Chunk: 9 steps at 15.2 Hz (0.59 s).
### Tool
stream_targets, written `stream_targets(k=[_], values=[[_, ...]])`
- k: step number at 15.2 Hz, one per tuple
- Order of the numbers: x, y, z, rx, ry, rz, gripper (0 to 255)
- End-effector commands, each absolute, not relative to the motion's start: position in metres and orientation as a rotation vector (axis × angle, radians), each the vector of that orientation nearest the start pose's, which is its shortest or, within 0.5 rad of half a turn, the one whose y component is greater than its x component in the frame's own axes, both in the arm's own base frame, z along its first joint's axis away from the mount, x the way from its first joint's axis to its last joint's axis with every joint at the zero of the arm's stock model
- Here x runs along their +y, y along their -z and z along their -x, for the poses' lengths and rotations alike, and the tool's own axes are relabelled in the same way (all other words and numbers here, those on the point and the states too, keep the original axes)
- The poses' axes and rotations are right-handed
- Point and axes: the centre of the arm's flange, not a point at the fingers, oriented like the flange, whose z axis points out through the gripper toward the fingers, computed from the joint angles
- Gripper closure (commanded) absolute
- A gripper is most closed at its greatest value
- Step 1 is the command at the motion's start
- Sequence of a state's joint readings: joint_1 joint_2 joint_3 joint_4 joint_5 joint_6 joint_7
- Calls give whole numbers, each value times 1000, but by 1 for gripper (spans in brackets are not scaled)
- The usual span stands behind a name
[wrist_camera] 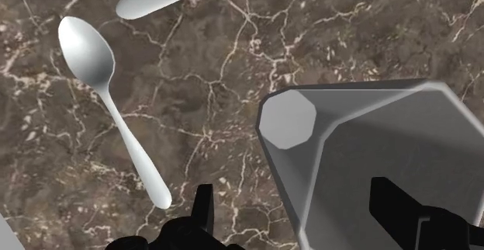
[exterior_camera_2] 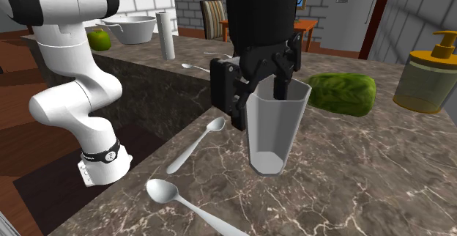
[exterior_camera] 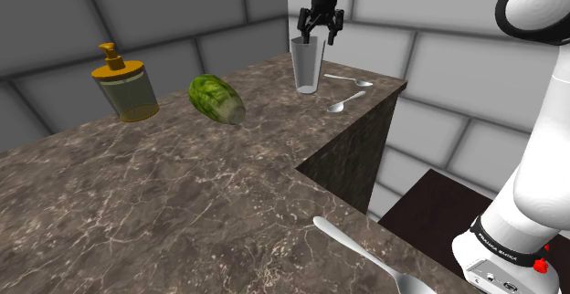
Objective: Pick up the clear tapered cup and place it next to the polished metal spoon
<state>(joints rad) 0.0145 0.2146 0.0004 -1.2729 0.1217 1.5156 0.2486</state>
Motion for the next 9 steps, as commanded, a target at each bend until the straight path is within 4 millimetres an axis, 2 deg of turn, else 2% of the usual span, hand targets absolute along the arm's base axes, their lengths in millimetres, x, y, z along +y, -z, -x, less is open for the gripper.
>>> stream_targets(k=[1, 7, 8, 9], values=[[23, -632, -614, 339, 19, 2998, 0], [23, -632, -614, 339, 19, 2998, 0], [23, -632, -614, 339, 19, 2998, 255], [23, -632, -614, 339, 19, 2998, 255]])
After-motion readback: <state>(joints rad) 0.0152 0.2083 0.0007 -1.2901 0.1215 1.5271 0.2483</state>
